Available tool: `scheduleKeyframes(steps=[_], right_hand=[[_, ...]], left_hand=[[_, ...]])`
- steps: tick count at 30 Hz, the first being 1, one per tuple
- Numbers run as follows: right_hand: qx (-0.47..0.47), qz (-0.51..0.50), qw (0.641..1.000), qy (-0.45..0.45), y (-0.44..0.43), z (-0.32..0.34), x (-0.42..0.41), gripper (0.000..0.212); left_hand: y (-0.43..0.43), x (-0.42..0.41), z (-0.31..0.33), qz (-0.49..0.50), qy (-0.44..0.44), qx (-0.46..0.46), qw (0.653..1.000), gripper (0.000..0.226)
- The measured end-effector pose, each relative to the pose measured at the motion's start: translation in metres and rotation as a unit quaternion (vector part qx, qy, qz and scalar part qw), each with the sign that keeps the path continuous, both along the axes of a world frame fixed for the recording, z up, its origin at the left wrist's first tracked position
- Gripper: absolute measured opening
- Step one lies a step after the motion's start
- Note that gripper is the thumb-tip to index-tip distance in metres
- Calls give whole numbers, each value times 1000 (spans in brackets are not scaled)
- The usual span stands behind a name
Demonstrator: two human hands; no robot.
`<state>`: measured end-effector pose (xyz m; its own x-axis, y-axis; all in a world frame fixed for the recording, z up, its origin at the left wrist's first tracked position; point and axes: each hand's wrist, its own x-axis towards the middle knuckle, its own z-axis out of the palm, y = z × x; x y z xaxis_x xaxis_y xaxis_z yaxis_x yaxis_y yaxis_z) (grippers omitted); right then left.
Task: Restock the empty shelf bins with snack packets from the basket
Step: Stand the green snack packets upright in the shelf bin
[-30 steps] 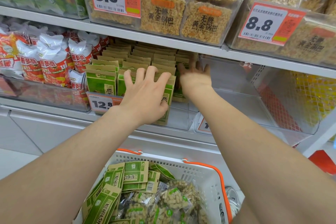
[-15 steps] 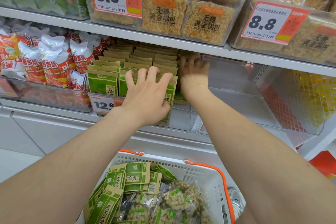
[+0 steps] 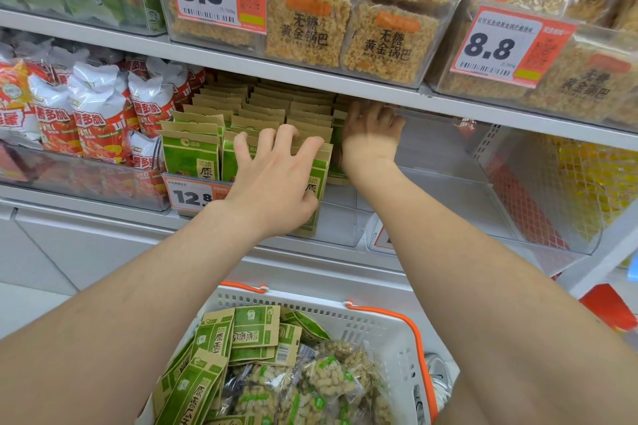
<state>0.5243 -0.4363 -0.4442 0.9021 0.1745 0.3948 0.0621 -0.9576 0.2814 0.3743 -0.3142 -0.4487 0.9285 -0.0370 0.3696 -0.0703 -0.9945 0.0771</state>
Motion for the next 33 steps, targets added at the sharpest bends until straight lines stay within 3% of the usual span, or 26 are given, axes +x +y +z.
scheduleKeyframes(steps=[3, 7, 11, 15, 18, 21, 24, 26, 29, 33], right_hand=[[22, 3, 1000, -16, 0, -2, -2, 45], [25, -22, 999, -9, 1, -5, -7, 63], [56, -26, 998, -12, -2, -7, -9, 60], [43, -19, 999, 13, -13, 0, -28, 79], [31, 25, 999, 28, -19, 13, -55, 56], [29, 74, 997, 20, -18, 26, -89, 34], [34, 130, 991, -15, -16, 38, -126, 25], [43, 188, 981, 9, -15, 40, -147, 23], [48, 269, 953, 130, -14, 29, -171, 7], [-47, 281, 918, 276, -12, -16, -183, 33]], left_hand=[[1, -1, 1, -4, -5, -4, 1000, 76], [1, -2, 3, -1, -3, -6, 1000, 76], [0, -4, 4, 0, -12, -14, 1000, 78], [0, -10, 8, -11, -33, -28, 999, 78], [0, -18, 10, -15, -63, -39, 997, 66], [1, -29, 17, -20, -88, -47, 995, 36], [7, -43, 21, -33, 25, -86, 995, 14], [14, -51, 18, -39, 133, -84, 987, 10], [21, -59, 8, -54, 299, -5, 953, 29], [28, -60, -8, -58, 422, 59, 903, 50]])
